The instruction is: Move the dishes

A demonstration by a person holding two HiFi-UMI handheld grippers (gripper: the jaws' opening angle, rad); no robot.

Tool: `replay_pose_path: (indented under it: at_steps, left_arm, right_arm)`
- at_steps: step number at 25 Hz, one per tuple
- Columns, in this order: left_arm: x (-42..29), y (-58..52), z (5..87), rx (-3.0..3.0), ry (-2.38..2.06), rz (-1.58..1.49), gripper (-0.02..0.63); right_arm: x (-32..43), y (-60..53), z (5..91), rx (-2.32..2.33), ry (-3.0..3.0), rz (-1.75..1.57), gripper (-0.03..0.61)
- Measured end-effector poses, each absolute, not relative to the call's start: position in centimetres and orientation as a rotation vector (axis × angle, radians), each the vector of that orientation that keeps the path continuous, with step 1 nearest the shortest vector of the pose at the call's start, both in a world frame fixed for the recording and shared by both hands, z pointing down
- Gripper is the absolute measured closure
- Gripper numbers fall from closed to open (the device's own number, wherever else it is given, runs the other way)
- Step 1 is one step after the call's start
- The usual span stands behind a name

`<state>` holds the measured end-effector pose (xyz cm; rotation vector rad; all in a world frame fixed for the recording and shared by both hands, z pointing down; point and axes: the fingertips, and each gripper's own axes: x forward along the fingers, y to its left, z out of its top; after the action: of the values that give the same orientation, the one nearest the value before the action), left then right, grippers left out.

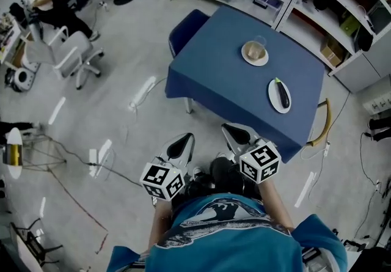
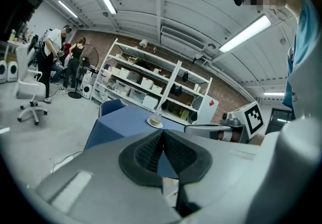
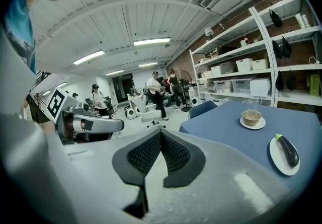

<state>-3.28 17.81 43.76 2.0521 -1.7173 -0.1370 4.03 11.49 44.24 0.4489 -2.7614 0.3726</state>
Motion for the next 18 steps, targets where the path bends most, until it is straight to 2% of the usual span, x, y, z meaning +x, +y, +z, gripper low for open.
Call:
replay_pose_path:
  at_steps: [11,18]
  left_arm:
    - [-4.8,13.6,44.7,2.022,-1.684,-0.109,0.598]
    - [-7.5,5.0,43.1,2.048,-1.731,-0.04,0.598]
  right_arm:
    - [4.3,3.8,45.5,0.589,-2.717,0.443,0.575]
    - [3.4,-6.5,43.7,0.684,-2.81,0.536,0.575]
